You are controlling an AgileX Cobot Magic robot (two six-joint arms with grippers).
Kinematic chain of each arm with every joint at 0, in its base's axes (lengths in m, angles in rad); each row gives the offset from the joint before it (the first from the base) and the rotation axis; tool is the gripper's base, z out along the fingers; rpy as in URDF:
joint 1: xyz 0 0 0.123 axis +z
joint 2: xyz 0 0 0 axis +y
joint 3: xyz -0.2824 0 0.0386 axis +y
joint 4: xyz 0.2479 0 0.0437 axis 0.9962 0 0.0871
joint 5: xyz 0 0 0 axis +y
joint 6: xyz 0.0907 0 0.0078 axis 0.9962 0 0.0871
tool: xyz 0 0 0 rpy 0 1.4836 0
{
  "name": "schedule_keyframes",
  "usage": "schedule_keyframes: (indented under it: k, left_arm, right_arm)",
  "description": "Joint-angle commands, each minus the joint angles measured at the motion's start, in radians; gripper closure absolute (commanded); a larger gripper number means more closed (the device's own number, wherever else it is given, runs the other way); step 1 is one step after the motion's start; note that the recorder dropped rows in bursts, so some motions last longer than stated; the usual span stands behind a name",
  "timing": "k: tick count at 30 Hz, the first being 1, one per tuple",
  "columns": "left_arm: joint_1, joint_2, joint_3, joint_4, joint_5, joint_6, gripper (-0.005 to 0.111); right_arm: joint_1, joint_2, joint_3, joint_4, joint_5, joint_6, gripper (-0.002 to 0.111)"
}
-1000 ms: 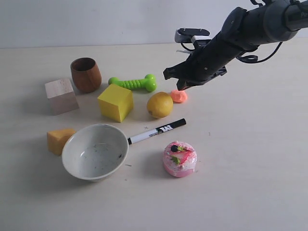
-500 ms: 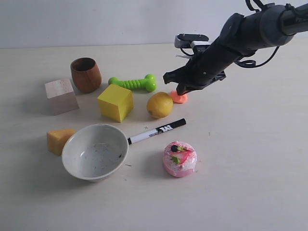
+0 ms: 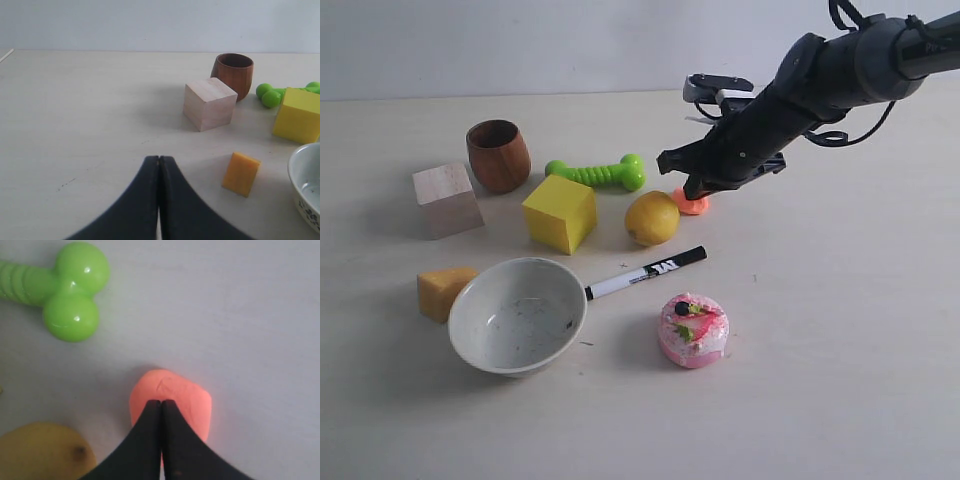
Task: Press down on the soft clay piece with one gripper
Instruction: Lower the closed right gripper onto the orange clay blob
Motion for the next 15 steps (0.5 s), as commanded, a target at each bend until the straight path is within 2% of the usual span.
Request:
schedule_keyframes:
  k: [1, 15]
  left_arm:
    - [-0.005, -0.002, -0.003, -0.003, -0.011, 0.0, 0.107]
    - [-0.005, -0.002, -0.003, -0.003, -0.011, 0.0, 0.107]
  right_arm:
    - [0.001, 0.036, 0.008, -0.052, 0.027, 0.005, 0.108]
    - [0.001, 0.036, 0.008, -0.106, 0.031, 0.052, 0.108]
